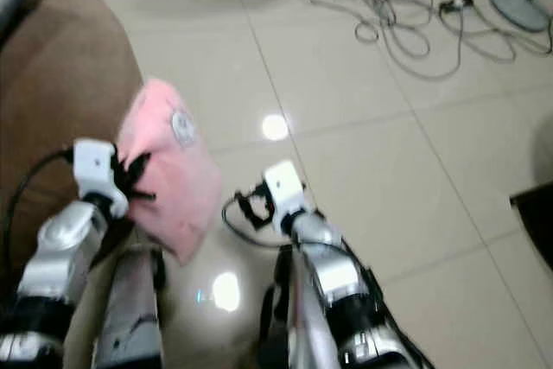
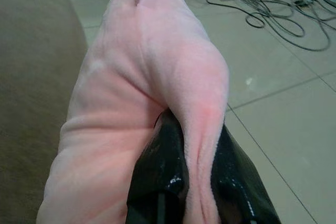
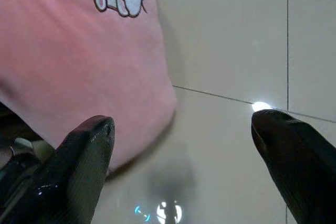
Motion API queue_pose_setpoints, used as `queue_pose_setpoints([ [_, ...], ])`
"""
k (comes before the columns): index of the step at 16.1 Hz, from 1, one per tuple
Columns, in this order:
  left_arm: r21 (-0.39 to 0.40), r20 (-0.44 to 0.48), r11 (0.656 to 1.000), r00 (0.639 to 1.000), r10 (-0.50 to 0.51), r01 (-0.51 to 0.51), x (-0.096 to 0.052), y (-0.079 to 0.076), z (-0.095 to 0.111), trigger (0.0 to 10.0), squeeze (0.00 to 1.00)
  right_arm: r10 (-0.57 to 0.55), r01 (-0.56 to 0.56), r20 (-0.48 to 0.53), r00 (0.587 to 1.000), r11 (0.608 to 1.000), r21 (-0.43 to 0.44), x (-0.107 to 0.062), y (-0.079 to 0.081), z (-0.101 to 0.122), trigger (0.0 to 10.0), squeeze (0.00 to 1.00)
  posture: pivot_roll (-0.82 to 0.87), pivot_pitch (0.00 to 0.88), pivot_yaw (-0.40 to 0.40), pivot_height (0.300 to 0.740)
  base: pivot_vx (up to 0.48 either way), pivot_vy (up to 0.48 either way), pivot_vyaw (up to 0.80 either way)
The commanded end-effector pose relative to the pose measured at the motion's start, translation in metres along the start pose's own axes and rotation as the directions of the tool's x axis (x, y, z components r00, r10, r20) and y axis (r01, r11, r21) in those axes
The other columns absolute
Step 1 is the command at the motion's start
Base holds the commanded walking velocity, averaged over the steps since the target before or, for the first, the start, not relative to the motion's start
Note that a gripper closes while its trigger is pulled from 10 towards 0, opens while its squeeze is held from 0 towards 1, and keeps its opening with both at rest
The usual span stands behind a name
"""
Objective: Move the pillow to the sofa from floor
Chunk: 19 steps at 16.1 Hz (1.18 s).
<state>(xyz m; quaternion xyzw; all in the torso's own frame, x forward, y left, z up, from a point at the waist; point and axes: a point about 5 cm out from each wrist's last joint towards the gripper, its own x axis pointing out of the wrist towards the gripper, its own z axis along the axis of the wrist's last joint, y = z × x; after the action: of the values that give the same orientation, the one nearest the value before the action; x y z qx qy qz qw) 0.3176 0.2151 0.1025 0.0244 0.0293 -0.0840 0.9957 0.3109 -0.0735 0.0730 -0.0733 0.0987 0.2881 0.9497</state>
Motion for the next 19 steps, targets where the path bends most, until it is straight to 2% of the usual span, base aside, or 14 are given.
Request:
queue_pose_setpoints([
  [1, -0.008, 0.023, 1.0, 1.0, 0.007, -0.007, -0.0028, 0.0007, 0.0029, 0.0, 0.0, -0.013, 0.013, -0.014, 1.0, 1.0, 0.011, -0.0034, -0.0052, -0.0027, 10.0, 0.02, 0.22, 0.263, -0.191, 0.668, 0.0, 0.0, 0.0],
  [8, 0.016, 0.014, 1.0, 1.0, 0.0, 0.0, -0.0041, -0.0022, -0.0005, 0.0, 0.0, -0.002, 0.002, -0.007, 1.0, 1.0, -0.01, -0.0002, -0.0094, 0.0033, 10.0, 0.08, 0.23, 0.235, -0.201, 0.74, 0.0, 0.0, 0.0],
  [19, 0.031, 0.024, 0.999, 1.0, 0.009, -0.01, -0.001, -0.0008, 0.0031, 0.0, 0.0, -0.013, 0.013, -0.003, 1.0, 1.0, -0.009, 0.0047, -0.0113, 0.0069, 10.0, 0.11, 0.23, 0.24, -0.208, 0.74, 0.0, 0.0, 0.0],
])
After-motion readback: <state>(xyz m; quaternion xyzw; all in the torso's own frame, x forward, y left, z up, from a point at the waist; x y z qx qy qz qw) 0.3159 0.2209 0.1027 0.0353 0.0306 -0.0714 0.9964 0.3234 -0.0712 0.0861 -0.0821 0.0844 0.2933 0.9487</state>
